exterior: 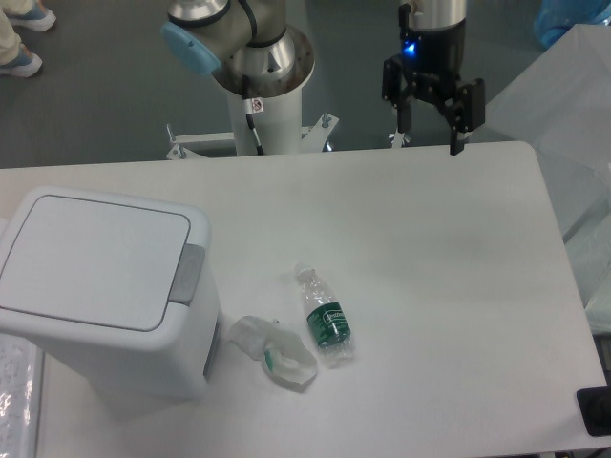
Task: Open the trash can
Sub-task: 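Move the open gripper toward the trash can lid's front edge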
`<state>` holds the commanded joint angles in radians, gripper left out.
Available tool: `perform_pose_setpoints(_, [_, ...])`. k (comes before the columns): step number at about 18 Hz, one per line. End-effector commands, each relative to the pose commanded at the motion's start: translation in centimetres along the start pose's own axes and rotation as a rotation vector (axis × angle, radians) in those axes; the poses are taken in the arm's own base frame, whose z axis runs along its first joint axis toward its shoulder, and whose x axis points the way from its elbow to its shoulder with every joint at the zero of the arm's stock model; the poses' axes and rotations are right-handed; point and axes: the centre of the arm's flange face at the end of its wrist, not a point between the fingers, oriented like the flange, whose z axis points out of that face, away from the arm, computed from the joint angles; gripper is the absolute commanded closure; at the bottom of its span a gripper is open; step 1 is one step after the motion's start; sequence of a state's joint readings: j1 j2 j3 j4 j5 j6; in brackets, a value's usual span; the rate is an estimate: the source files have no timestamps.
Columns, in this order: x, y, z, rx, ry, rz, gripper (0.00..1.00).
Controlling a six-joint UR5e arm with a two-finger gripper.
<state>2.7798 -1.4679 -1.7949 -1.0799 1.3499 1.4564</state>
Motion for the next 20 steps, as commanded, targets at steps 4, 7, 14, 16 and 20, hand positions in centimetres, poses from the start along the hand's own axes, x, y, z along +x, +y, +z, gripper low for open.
perform_pose_setpoints(4, [0.4, -4.9, 0.6, 0.040, 0.019, -0.203, 0.00])
perform_pose_setpoints(7, [0.6, -8.1, 0.7, 0.153, 0.014, -0.378, 0.00])
perform_pose_setpoints(14, [2.1, -13.4, 1.1, 0.264, 0.080, -0.678, 0.00])
perform_pose_setpoints(16, [2.7, -14.7, 1.4, 0.267, 0.104, -0.727, 0.00])
perform_pose_setpoints(20, [2.2, -17.0, 0.2, 0.313, 0.107, -0.853, 0.00])
